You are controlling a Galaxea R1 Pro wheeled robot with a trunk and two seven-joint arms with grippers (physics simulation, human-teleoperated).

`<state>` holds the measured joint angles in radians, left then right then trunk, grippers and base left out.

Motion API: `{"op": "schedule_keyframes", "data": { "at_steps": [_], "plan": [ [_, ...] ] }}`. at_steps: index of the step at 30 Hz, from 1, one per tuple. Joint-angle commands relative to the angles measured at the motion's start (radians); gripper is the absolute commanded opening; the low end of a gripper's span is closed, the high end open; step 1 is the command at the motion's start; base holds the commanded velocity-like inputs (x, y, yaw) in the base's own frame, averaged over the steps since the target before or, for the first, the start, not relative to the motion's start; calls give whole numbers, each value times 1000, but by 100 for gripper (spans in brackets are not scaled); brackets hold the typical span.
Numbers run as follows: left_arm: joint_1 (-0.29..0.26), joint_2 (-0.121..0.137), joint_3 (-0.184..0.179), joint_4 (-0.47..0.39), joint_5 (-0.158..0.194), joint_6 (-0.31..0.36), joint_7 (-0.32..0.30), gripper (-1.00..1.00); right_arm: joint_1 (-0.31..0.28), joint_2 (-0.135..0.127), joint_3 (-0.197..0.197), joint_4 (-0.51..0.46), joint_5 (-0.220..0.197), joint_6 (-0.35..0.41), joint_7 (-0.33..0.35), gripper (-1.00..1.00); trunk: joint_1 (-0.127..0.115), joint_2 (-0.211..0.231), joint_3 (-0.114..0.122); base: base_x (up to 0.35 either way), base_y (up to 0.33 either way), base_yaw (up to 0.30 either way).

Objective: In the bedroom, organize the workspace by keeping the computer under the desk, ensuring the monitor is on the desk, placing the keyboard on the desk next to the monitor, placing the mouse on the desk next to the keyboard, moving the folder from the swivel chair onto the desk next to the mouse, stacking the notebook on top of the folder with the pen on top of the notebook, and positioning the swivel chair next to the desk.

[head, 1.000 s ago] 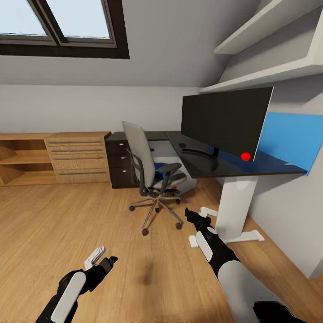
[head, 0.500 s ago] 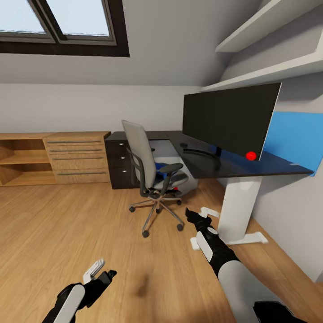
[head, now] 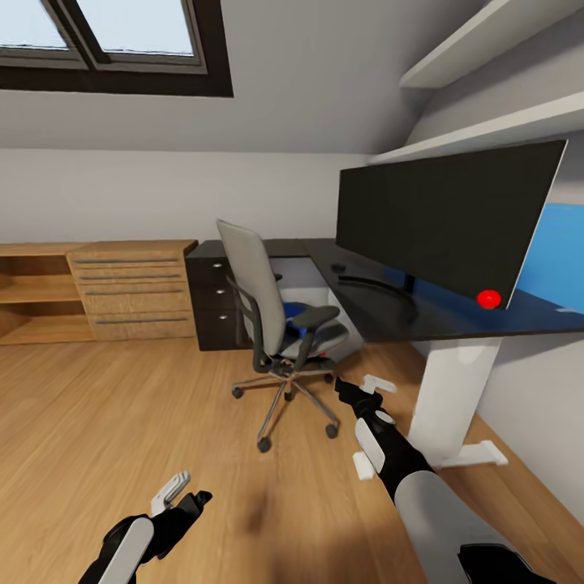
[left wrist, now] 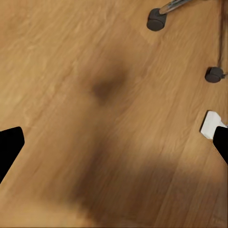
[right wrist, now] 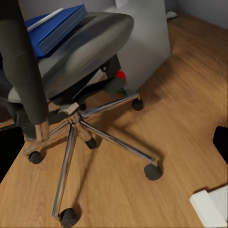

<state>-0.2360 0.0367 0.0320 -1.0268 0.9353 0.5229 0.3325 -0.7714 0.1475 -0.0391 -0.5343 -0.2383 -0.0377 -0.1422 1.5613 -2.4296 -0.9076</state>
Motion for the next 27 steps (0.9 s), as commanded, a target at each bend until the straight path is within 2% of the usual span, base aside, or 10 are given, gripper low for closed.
{"op": "schedule_keyframes", "data": {
  "at_steps": [1,11,15,19,23,27],
  "plan": [
    [0,0,0,-2,11,3,9,100,-1,1,-1,0,-10,-4,0,100,0,0,-1,336,7,0],
    [0,0,3,3,12,2,12,100,-3,-1,-3,4,-10,-4,0,100,0,0,-1,311,2,0],
    [0,-8,77,-1,49,6,14,100,-3,-2,-4,5,-10,-4,0,100,8,-14,-7,62,0,0],
    [0,-14,121,-9,65,10,15,100,-4,-3,-3,5,-10,-3,1,100,23,-42,-20,23,0,0],
    [0,-15,136,-12,69,11,17,100,-7,-3,-3,4,-10,-2,2,100,39,-70,-32,7,0,0],
    [0,-16,140,-13,70,11,19,100,-9,-3,-2,2,-10,0,2,100,41,-71,-48,3,0,0]
  ]
}}
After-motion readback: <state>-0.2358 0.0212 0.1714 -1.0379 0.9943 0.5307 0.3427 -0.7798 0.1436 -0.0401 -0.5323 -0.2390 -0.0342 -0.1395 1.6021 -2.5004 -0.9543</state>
